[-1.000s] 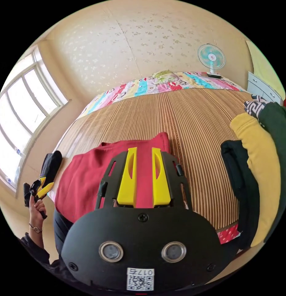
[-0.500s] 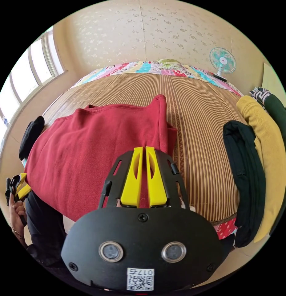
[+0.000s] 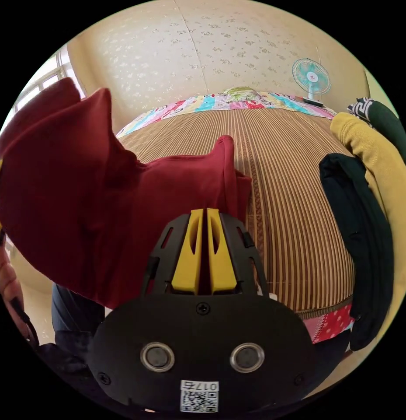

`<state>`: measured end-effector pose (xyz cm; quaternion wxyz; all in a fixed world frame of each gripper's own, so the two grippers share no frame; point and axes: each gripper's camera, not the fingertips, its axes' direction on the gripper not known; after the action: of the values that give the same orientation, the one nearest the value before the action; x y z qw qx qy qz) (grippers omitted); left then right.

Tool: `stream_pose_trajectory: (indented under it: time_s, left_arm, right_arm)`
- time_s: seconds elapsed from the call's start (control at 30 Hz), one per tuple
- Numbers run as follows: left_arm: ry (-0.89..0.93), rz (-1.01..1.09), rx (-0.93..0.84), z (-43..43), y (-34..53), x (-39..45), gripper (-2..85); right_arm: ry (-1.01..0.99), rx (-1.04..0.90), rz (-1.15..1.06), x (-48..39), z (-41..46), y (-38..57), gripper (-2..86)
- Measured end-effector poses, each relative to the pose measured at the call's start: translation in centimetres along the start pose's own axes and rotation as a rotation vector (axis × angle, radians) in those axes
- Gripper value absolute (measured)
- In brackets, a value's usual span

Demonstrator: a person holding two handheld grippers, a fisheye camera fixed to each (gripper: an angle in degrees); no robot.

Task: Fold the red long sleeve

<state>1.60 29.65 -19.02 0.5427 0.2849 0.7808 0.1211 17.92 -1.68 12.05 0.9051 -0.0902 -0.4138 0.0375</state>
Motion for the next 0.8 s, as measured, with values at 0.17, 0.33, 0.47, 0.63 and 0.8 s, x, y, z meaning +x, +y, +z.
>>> stream_pose_trajectory:
  time_s: [0.17,0.33,0.47,0.63,0.8]
  left_arm:
    - [0.207,0.069,-0.149,6.0,2.9,0.6,6.4]
    - [-0.003,-0.035,-0.024,1.4,6.9,-3.4,10.5]
    - [-0.114,-0.25,0.109,-2.5,8.7,-9.2,16.4]
    - [0.144,-0.502,-0.076,2.7,9.5,-16.2,18.4]
    - [0.286,-0.6,-0.187,7.0,11.0,-16.9,10.1]
  right_arm:
    - [-0.142,0.052,0.178,6.3,-5.7,6.1,2.1]
    - [-0.173,-0.017,0.222,10.8,-10.1,11.7,5.2]
    - [-0.453,-0.094,0.293,14.1,-11.4,13.5,10.5]
    - [-0.967,-0.119,0.488,17.6,-8.0,14.9,19.8]
    - [-1.127,-0.156,0.601,18.9,-5.2,15.3,24.7]
